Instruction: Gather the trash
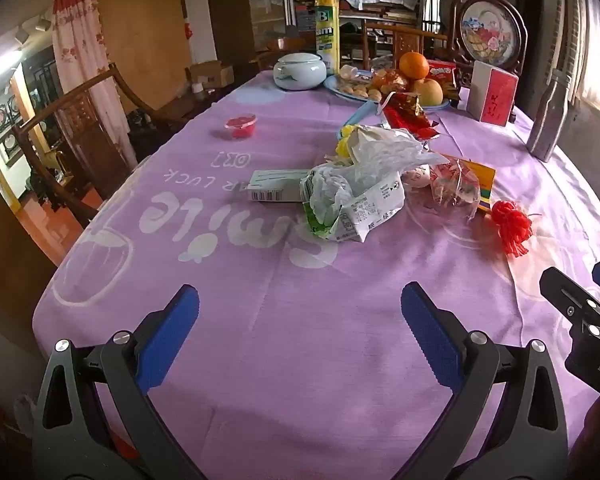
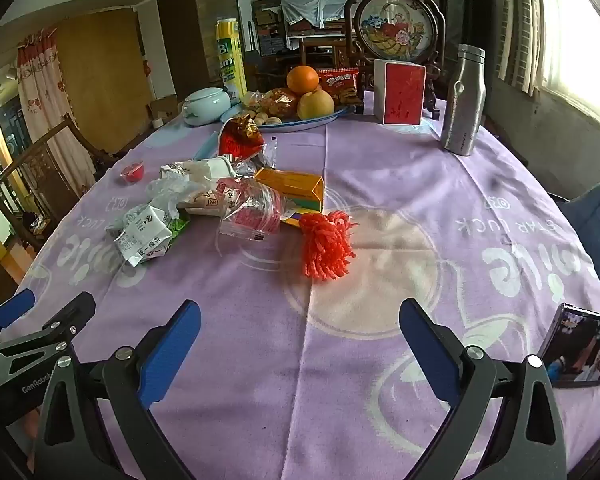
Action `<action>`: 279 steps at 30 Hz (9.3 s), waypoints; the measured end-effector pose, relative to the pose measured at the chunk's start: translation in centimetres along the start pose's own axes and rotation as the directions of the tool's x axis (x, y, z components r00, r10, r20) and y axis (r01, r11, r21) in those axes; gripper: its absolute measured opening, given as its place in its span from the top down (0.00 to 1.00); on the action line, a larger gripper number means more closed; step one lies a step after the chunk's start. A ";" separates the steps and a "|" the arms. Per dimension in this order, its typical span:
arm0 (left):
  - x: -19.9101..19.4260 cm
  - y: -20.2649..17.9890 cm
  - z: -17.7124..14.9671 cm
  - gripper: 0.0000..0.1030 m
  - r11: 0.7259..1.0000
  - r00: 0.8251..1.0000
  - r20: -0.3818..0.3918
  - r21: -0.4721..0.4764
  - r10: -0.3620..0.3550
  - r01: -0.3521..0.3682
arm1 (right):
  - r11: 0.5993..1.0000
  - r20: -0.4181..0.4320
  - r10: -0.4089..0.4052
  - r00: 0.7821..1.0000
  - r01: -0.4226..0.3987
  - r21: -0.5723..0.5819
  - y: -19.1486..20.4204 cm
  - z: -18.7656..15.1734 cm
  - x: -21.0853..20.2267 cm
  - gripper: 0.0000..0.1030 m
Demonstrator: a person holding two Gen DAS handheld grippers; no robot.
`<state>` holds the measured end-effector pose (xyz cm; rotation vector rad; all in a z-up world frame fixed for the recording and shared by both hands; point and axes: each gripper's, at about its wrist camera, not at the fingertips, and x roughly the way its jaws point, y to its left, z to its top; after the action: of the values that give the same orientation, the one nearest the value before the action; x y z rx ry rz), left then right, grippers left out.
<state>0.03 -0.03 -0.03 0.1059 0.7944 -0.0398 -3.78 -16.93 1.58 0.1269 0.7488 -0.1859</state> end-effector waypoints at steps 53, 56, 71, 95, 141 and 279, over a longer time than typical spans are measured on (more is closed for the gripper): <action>1.0 -0.4 -0.3 0.06 1.000 1.000 -0.016 0.011 -0.006 0.006 | 1.000 -0.002 -0.007 1.000 0.007 -0.001 -0.1 0.2 0.5 0.05; 0.9 -0.3 -0.2 0.06 1.000 1.000 -0.019 0.007 -0.005 0.005 | 1.000 -0.002 -0.007 1.000 0.007 0.000 -0.1 0.2 0.5 0.05; 0.9 -0.5 -0.5 0.06 1.000 1.000 -0.020 0.009 -0.006 0.006 | 1.000 -0.004 -0.007 1.000 0.007 0.001 -0.1 0.1 0.5 0.05; 1.2 -0.6 -0.8 0.06 1.000 1.000 -0.024 0.020 -0.010 0.010 | 1.000 -0.008 -0.007 1.000 0.007 0.002 -0.3 0.2 0.9 0.05; 6.2 0.5 7.0 0.06 0.981 0.976 -0.113 0.042 -0.184 0.190 | 0.999 -0.227 0.016 0.974 -0.025 -0.040 -3.5 4.7 11.2 0.42; 3.0 11.4 0.0 0.23 0.983 0.978 -0.150 -0.137 -0.146 0.126 | 0.938 -0.095 0.288 0.953 -0.301 -0.174 6.3 1.4 2.9 0.20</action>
<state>3.01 11.30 -1.26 -0.0667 0.9613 -0.1115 0.59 -11.35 0.88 0.0654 0.8024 0.1760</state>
